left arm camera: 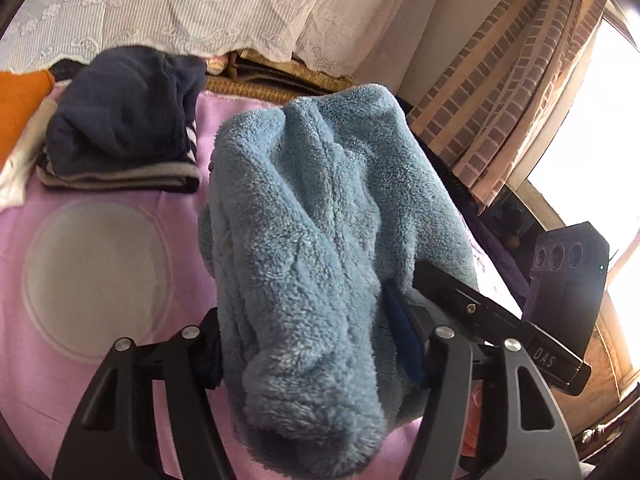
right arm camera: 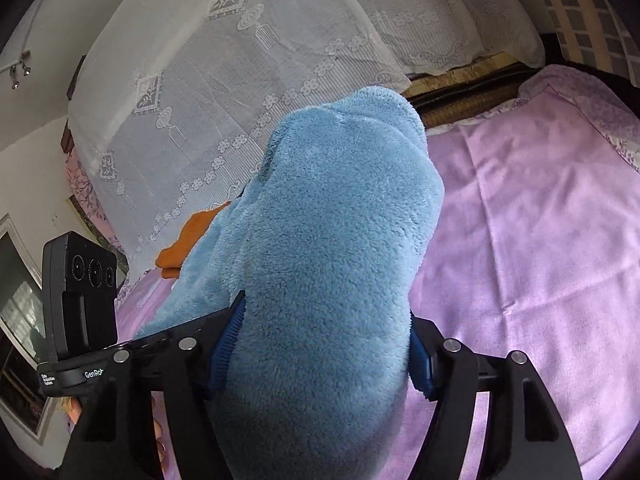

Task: Fold small clothes
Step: 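Carry the jacket bundle with the right gripper onto the navy striped stack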

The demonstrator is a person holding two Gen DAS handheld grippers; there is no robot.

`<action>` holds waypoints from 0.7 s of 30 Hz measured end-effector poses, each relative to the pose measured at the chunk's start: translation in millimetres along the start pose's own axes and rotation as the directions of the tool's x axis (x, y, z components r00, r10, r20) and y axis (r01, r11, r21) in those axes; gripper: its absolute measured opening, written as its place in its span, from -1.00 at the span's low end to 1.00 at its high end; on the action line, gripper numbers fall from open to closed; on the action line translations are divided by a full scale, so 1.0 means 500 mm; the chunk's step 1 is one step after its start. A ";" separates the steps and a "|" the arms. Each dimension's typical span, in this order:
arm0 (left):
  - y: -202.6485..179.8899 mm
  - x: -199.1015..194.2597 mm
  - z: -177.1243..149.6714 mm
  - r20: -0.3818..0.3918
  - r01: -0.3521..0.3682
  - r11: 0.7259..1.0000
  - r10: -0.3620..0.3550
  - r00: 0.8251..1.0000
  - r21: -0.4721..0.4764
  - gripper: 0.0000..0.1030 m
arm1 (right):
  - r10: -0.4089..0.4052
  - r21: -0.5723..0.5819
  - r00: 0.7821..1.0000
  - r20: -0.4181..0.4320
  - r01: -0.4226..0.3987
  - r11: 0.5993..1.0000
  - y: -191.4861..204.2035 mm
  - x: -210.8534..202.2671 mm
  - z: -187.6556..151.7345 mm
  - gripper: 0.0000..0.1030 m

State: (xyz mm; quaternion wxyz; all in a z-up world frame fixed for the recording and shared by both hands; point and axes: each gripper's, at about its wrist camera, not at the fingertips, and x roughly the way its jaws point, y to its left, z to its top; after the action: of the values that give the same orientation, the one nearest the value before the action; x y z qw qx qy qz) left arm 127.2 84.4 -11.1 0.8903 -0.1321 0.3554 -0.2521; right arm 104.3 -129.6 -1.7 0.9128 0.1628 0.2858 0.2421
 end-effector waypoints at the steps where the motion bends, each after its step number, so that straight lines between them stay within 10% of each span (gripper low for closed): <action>1: -0.003 -0.016 0.014 0.019 -0.015 1.000 0.014 1.000 0.013 0.23 | 0.015 -0.008 1.000 0.004 -0.015 1.000 0.014 0.001 0.019 0.36; 21: 0.162 -0.167 0.357 0.217 -0.258 0.966 0.249 0.944 0.013 0.23 | 0.238 -0.117 0.971 -0.023 -0.239 0.964 0.268 0.258 0.369 0.36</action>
State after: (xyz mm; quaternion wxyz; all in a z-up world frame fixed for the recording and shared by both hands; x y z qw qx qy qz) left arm 228.9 207.3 129.6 0.9508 -0.0934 0.2667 -0.1271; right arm 261.2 21.2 143.9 0.8838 0.1405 0.2531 0.3676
